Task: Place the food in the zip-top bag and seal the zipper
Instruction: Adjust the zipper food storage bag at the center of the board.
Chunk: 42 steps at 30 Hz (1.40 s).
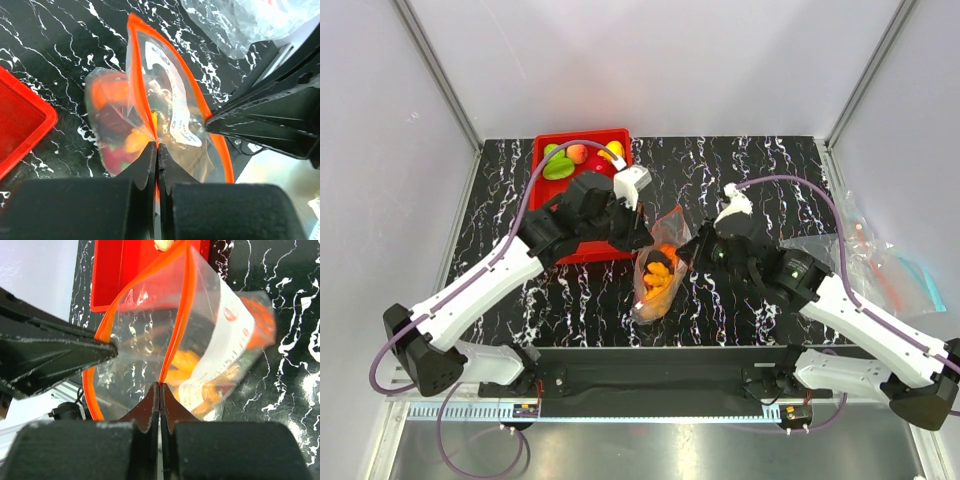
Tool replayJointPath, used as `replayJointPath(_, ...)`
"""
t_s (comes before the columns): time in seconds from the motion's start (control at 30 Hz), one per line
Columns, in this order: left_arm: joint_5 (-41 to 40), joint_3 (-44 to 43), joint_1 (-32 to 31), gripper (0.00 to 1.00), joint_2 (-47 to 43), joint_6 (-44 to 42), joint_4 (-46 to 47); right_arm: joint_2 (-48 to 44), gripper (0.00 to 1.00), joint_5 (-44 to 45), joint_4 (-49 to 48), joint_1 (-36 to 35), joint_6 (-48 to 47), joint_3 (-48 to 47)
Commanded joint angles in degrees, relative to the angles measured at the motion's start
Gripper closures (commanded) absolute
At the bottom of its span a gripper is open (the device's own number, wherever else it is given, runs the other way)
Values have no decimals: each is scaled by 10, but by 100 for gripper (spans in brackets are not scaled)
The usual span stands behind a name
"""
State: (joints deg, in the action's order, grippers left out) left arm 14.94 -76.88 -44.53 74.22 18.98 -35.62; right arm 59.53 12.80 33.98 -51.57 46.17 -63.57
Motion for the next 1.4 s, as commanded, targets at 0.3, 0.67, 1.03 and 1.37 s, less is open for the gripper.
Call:
replayJointPath(0.3, -36, 44, 7, 22, -71, -67, 63, -92, 100, 38, -84, 3, 34, 94)
replayJointPath(0.67, -36, 20, 200, 1, -21, 20, 57, -80, 100, 72, -41, 4, 28, 65)
replayJointPath(1.03, -90, -57, 311, 1, 174, 78, 49, -29, 100, 67, -44, 4, -14, 50)
replayJointPath(1.37, -147, -160, 299, 2, 373, 66, 16, -67, 100, 93, 3, 3, -17, 62)
